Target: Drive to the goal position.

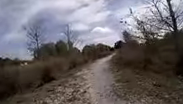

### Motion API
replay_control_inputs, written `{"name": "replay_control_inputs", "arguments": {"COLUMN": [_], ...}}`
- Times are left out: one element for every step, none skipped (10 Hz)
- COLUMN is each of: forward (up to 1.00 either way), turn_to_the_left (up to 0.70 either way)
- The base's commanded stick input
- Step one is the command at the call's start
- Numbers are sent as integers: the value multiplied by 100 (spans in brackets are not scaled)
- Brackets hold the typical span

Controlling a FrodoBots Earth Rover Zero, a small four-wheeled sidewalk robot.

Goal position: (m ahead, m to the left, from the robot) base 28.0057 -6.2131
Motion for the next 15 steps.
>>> {"name": "replay_control_inputs", "arguments": {"forward": [50,50,50,50,50,50,50,50,50,50,50,50,50,50,50], "turn_to_the_left": [0,0,0,0,0,0,0,0,0,0,0,0,0,0,0]}}
